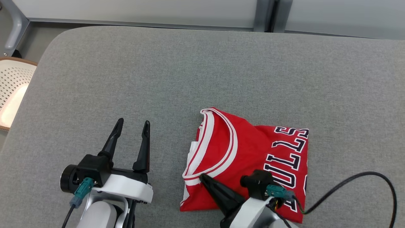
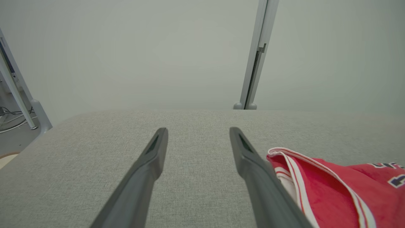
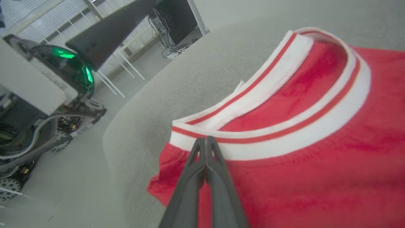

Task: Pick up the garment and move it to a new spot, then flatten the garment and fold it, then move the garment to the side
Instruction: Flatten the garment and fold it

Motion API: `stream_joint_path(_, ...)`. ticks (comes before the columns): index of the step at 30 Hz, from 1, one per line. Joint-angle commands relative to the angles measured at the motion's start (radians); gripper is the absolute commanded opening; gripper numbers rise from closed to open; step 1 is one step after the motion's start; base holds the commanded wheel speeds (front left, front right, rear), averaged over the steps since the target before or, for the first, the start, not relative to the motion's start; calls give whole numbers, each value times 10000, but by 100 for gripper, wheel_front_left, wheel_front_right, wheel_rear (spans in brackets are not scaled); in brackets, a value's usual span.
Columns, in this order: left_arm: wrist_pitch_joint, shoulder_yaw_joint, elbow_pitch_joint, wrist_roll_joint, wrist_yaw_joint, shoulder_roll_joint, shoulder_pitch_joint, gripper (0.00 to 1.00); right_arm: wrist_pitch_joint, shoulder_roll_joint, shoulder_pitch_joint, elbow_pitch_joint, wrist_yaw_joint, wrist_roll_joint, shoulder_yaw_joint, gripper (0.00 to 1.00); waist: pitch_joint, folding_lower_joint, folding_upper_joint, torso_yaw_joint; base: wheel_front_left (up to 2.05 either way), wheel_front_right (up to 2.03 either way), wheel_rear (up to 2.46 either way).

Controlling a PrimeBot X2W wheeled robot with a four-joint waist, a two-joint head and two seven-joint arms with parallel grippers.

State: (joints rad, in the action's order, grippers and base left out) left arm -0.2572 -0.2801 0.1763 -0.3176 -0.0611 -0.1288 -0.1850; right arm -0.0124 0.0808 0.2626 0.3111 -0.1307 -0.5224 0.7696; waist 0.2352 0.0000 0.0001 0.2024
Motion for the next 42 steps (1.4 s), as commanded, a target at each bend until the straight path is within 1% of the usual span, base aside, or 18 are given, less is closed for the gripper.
stream_joint_path(1,-57,69,50,-46,60,-81,-98,100,336,120,249,-216,0,-100,33,0,-27,0,-1,-66,0,0,0)
stream_joint_path(4,-65,156,80,-32,24,-123,-28,100,1033,326,387,-763,0,-109,-230,0,-142,0,-1,-211,0,0,0)
stream_joint_path(5,-67,193,76,-31,13,-162,-4,100,1245,403,416,-980,0,-36,-479,0,-188,0,-1,-269,0,0,0)
stream_joint_path(6,-65,237,64,-29,0,-197,13,100,1369,477,390,-1169,0,-2,-741,17,-238,0,-1,-329,0,0,0)
stream_joint_path(7,-68,264,59,-31,-16,-226,54,100,1453,562,313,-1319,0,78,-1038,50,-310,0,-1,-387,0,0,0)
stream_joint_path(8,-70,301,52,-39,-25,-259,100,100,1551,641,231,-1501,0,166,-1450,100,-369,0,-1,-441,0,0,0)
stream_joint_path(14,-78,471,-53,-63,-112,-433,324,100,1648,927,-601,-2334,0,844,-4340,100,-774,0,-1,-742,0,0,0)
stream_joint_path(15,-78,471,-53,-63,-112,-433,324,100,1648,927,-601,-2334,0,844,-4340,100,-774,0,-1,-742,0,0,0)
stream_joint_path(19,-74,562,-149,-92,-148,-593,435,100,1307,1108,-1474,-2742,0,1442,-6131,100,-1077,0,-1,-895,0,0,0)
stream_joint_path(23,5,633,-205,-148,-175,-741,618,100,920,1212,-2377,-3180,0,1861,-7324,100,-1333,0,-1,-1028,0,0,0)
stream_joint_path(25,54,652,-244,-182,-176,-802,764,100,729,1153,-2774,-3470,0,1978,-7666,100,-1483,0,-1,-1096,0,0,0)
stream_joint_path(29,172,655,-317,-239,-206,-937,1045,100,406,1070,-3363,-3930,0,2127,-7903,100,-1778,0,-1,-1219,0,0,0)
stream_joint_path(36,450,441,-386,-230,-154,-1093,1607,100,-69,975,-4169,-4386,0,2253,-7885,100,-2378,0,-1,-1288,0,0,0)
stream_joint_path(42,530,353,-408,-280,-280,-1067,1956,100,-282,1085,-4638,-4655,0,2286,-7844,100,-2653,0,-1,-1307,0,0,0)
